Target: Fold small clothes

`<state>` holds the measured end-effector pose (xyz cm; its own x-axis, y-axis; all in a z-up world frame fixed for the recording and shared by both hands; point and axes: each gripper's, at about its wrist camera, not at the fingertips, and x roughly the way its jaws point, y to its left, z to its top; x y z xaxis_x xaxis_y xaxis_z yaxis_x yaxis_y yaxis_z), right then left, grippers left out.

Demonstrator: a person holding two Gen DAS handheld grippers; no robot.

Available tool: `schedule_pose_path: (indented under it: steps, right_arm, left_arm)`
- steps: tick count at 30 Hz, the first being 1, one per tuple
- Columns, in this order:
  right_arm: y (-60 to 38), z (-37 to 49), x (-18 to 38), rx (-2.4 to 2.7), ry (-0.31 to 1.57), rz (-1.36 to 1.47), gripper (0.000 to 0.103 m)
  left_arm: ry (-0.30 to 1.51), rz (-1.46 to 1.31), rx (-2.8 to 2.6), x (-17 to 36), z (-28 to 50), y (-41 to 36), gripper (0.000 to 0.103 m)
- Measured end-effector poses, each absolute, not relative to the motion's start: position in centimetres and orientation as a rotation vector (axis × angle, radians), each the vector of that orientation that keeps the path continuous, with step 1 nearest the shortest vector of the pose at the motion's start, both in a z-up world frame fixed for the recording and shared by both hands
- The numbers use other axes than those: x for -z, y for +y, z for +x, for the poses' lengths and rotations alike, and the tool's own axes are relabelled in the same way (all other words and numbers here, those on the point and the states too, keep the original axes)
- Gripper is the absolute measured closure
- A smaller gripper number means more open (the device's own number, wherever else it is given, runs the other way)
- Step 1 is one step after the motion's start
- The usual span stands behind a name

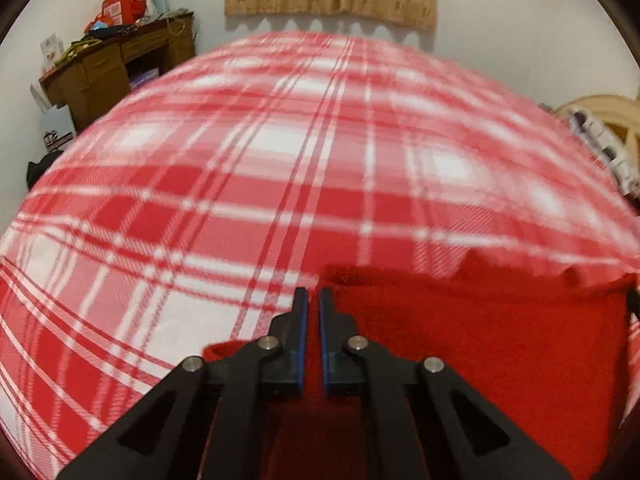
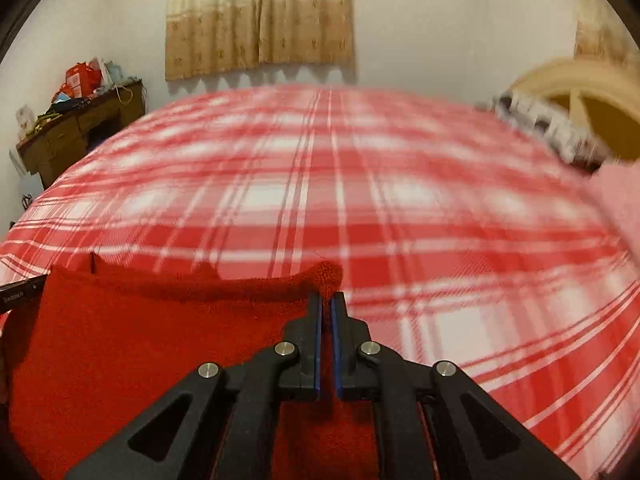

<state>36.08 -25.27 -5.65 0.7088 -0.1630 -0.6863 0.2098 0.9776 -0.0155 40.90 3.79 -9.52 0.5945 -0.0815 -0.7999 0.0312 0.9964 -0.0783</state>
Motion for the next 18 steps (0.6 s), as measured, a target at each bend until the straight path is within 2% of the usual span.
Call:
schedule_pose_path:
  steps: [5,6,8,10,14,16,18]
  right_arm:
    - [-26.6,37.2,6.4,0.14,0.831,0.149,0.098]
    - [-27.0,36.9,6.3,0.125,0.831,0.178,0.098]
    - [-28.5,34.7,4.5,0.108,0.729,0.281,0.098]
    - [-30.8,30.7,2.0,0.117,0.589,0.424,0.098]
    - [-32.0,25.2,0.0,0.155,0.601,0.401,0.098]
    - [-31.0,23.5,0.2,0.14,0.645,0.353,0.098]
    - [-29.2,21.7,0.7,0.111,0.683,0.313,0.098]
  left_arm:
    - [0.927,-0.111,0.06,9.2,41.0,4.8,0.085]
    - [0.929,-0.114,0.052,9.2,40.9,4.9,0.078]
    - [0.934,-0.141,0.048,9.1,40.6,5.6,0.071]
    - [0.934,-0.167,0.075,8.9,39.7,6.4,0.054]
    - [0.924,-0.161,0.137,8.3,36.7,7.7,0.052]
    - [0.912,-0.108,0.119,7.7,34.8,7.7,0.042]
    - [0.896,-0.058,0.126,7.0,32.3,7.0,0.041]
